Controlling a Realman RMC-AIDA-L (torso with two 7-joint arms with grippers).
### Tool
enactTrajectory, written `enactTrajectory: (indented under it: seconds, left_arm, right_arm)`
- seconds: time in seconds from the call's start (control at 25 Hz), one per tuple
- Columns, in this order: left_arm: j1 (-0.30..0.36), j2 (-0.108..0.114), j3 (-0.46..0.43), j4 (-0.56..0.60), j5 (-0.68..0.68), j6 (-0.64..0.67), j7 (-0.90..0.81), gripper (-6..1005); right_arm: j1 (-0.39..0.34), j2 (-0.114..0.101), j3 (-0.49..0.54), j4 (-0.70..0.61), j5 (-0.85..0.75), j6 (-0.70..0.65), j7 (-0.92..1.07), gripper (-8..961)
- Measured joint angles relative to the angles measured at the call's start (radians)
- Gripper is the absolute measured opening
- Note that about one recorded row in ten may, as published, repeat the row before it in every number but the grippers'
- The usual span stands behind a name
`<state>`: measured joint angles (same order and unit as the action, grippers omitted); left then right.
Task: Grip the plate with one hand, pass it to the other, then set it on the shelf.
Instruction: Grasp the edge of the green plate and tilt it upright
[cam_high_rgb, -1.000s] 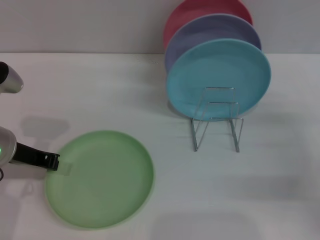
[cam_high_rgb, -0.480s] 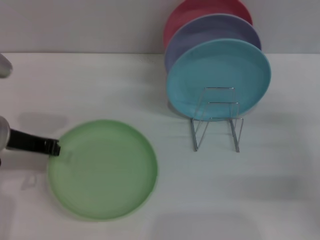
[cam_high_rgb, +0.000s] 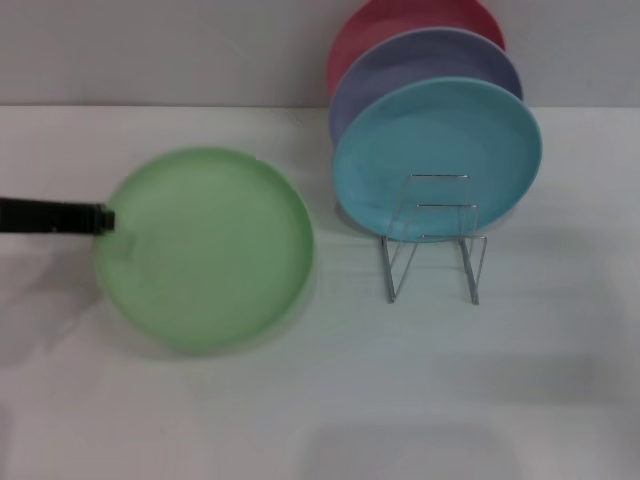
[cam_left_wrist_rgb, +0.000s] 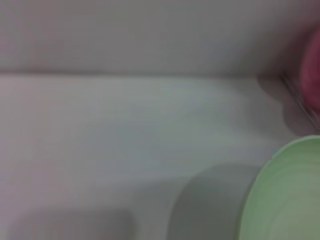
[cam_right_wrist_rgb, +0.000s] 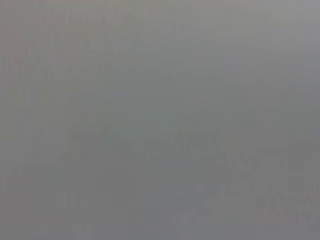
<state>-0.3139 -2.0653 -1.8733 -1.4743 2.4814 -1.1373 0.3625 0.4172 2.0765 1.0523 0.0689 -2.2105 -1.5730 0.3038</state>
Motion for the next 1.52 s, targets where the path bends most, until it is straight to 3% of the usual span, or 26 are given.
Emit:
enactTrajectory:
  seconds: [0.04,0.12,0.16,0.2,0.32,0.36,0.4,0.52,0.6,0.64,0.92,0.96,1.0,1.16,1.52]
  left_arm:
    - [0.000,0.000,0.000,0.000,0.000,0.000,0.000,34]
    - [0.023,-0.001,0.025,0.003,-0.007,0.091,0.003,33]
    - [0.051,-0.001,0.059,0.003,-0.015,0.197,0.010,33]
    - [0.051,-0.001,0.059,0.003,-0.015,0.197,0.010,33]
    - [0.104,-0.001,0.126,-0.001,-0.036,0.392,0.034,33]
    - [0.139,0.000,0.169,0.003,-0.068,0.531,0.061,33]
    - [0.139,0.000,0.169,0.003,-0.068,0.531,0.061,33]
    - [0.182,0.001,0.242,0.028,-0.142,0.748,0.127,33]
    - [0.208,0.001,0.332,0.070,-0.180,0.952,0.175,34]
    - [0.208,0.001,0.332,0.070,-0.180,0.952,0.175,34]
    - [0.213,0.004,0.570,0.216,-0.172,1.418,0.181,34]
    - [0.208,0.004,0.656,0.282,-0.157,1.591,0.173,33]
    - [0.208,0.004,0.656,0.282,-0.157,1.591,0.173,32]
    - [0.192,0.004,0.793,0.414,-0.129,1.889,0.102,30]
    - [0.188,0.001,0.828,0.613,0.027,2.140,-0.252,31]
  right_arm:
    - [0.000,0.000,0.000,0.000,0.000,0.000,0.000,543]
    - [0.000,0.000,0.000,0.000,0.000,0.000,0.000,543]
    - [0.000,0.000,0.000,0.000,0.000,0.001,0.000,543]
    - [0.000,0.000,0.000,0.000,0.000,0.001,0.000,542]
    - [0.000,0.001,0.000,0.000,0.000,0.003,0.000,542]
    - [0.000,0.001,0.000,0.000,0.000,0.005,0.000,542]
    - [0.000,0.001,0.000,0.000,0.000,0.005,0.000,542]
    - [0.000,0.001,0.000,0.000,0.000,0.013,0.000,543]
    - [0.001,0.001,0.000,-0.001,0.000,0.018,0.000,543]
    - [0.001,0.001,0.000,-0.001,0.000,0.018,0.000,543]
    - [0.001,0.001,-0.005,0.000,0.000,0.019,0.000,542]
    - [0.001,0.000,-0.008,0.000,-0.001,0.019,0.000,542]
    - [0.000,0.000,-0.008,0.000,-0.002,0.019,0.000,542]
    - [0.001,0.000,-0.011,0.000,-0.007,0.021,0.000,542]
    - [-0.003,0.002,-0.027,0.005,-0.011,0.009,0.016,541]
